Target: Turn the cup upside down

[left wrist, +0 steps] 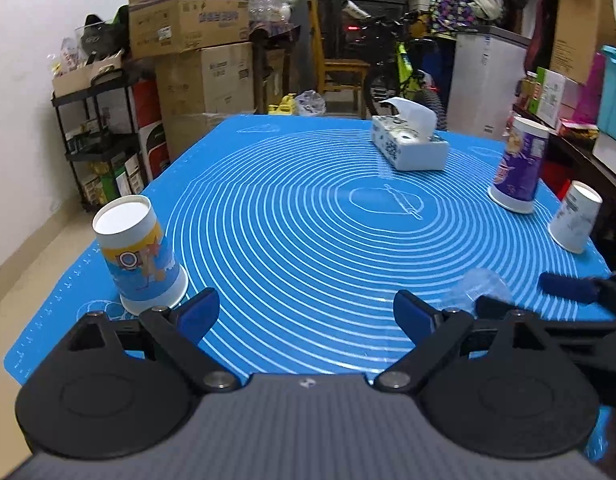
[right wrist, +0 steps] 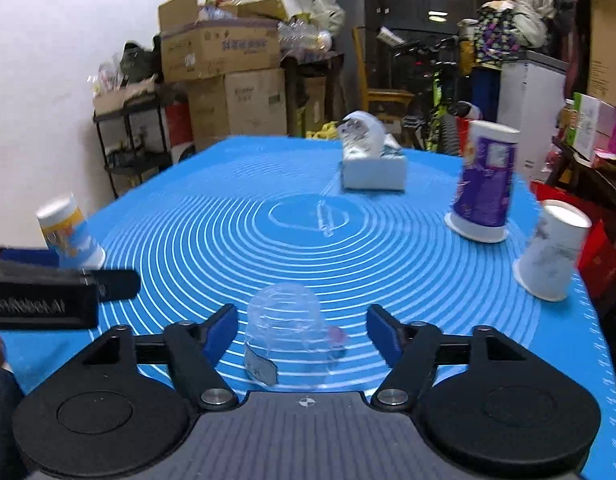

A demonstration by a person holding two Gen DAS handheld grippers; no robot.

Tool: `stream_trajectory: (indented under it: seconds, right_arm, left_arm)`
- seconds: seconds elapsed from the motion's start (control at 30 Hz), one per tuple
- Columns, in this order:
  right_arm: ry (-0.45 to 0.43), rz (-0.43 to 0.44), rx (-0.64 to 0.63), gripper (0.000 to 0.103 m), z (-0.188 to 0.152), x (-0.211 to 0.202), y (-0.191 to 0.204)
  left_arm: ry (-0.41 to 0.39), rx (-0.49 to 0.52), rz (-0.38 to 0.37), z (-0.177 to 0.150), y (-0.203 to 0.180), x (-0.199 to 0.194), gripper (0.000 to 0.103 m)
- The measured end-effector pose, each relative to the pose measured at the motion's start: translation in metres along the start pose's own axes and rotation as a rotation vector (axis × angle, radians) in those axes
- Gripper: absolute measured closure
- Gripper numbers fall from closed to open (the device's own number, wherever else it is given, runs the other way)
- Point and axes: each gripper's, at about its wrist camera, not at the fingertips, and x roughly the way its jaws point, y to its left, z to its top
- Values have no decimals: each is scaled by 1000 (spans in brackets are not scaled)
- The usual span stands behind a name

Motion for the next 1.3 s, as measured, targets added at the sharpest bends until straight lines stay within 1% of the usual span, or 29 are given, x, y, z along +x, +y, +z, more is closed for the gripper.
stream_trajectory:
  seconds: [0.07, 0.2, 0.33, 0.53, 0.7, 0.9, 1.17, 1.3]
  right_arm:
    - [1, -15, 11, 21, -3, -17, -7]
    - [41, -62, 17, 21, -16, -46, -17]
    - [76, -78, 42, 21, -32, -66, -24]
    - [78, -91, 55, 21, -46, -87, -28]
    - [88, -88, 56, 21, -52, -93, -27]
    - [66, -89, 62, 21, -53, -97, -26]
    - [91, -91, 60, 21, -56, -95, -27]
    - [89, -98, 63, 21, -56, -95, -28]
  left_arm:
    - [5, 15, -15, -4, -3, -5, 10]
    - [24, 60, -53, -16, -15, -11, 10]
    - [49, 91, -86, -27, -27, -17, 10]
    - [55, 144, -112, -40, -39, -31, 10]
    - [53, 167, -120, -45, -45, -38, 10]
    - [61, 172, -130, -48, -48, -40, 10]
    - [67, 175, -127, -48, -50, -39, 10]
    - [70, 178, -128, -49, -51, -39, 10]
